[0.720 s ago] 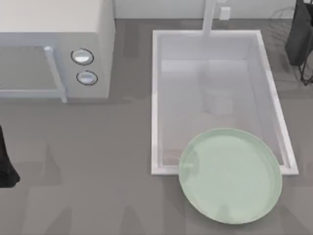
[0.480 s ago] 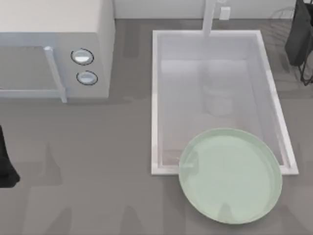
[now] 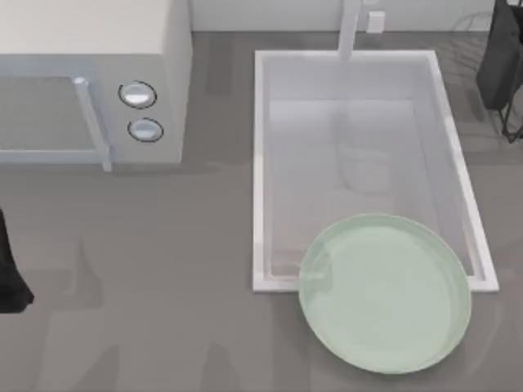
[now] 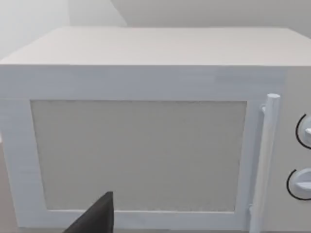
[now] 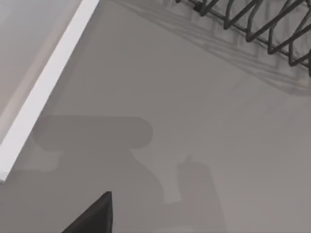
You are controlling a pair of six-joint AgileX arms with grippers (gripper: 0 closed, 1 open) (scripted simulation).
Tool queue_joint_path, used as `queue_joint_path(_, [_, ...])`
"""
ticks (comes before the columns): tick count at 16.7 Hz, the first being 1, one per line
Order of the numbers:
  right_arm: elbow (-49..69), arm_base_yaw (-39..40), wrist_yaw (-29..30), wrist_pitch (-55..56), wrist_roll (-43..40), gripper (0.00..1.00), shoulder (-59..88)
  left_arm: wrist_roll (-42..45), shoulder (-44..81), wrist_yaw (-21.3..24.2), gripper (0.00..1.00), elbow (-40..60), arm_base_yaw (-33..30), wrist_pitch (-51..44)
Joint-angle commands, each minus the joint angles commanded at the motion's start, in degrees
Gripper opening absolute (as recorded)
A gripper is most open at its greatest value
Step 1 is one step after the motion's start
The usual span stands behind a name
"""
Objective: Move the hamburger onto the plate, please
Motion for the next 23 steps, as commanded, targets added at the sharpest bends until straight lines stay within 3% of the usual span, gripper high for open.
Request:
queue_joint_path(7, [18.6, -3.9, -0.2, -22.1, -29.1, 1.0, 34.9, 0.0, 0.0, 0.0, 1.0, 0.0, 0.0, 0.0])
queue_joint_path(12, [27.7, -5.6, -0.2, -31.6, -42.5, 1.0, 49.5, 0.0, 0.0, 0.0, 1.0, 0.0, 0.0, 0.0])
queue_joint_path(23, [27.0, -5.7, -0.2, -28.9, -44.6, 1.0, 54.1, 0.0, 0.0, 0.0, 1.0, 0.0, 0.0, 0.0])
